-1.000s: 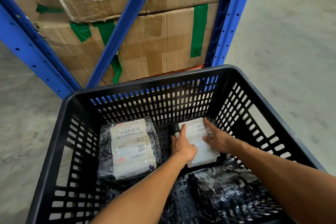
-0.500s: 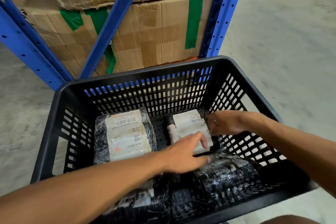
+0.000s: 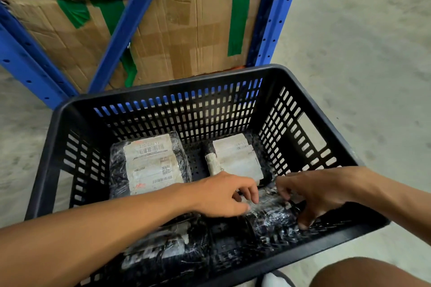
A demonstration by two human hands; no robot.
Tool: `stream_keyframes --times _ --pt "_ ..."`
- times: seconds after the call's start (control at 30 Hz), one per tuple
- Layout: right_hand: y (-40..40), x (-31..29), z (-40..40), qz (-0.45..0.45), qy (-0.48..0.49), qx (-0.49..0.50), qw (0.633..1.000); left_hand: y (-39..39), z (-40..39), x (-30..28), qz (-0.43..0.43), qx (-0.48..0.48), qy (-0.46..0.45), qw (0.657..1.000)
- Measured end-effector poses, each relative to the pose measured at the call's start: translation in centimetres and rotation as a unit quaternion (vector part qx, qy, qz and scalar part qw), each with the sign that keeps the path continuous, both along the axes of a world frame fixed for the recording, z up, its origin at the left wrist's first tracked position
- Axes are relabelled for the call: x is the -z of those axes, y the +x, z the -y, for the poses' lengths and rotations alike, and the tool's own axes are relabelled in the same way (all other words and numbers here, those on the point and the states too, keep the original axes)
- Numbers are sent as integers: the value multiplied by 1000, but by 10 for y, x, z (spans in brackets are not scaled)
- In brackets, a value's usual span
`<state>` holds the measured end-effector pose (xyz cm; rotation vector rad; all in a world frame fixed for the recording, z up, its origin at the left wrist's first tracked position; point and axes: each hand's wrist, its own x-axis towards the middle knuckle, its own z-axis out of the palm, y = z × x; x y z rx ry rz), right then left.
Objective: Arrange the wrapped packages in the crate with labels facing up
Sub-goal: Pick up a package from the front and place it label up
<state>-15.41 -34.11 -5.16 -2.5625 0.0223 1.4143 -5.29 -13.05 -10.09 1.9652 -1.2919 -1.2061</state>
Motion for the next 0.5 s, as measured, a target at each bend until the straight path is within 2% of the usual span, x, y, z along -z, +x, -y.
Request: stream_keyframes --times 0.1,0.23,0.4,0.5 --pt "0 2 -3 13 -6 -33 999 -15 2 0 10 44 8 999" --pt "2 0 4 38 14 -25 999 -17 -1 -3 33 15 -1 999" --pt "22 6 8 209 89 74 971 -13 -10 -4 97 -78 7 992" --pt "34 7 1 276 140 128 942 -14 -16 -1 75 -154 -33 985"
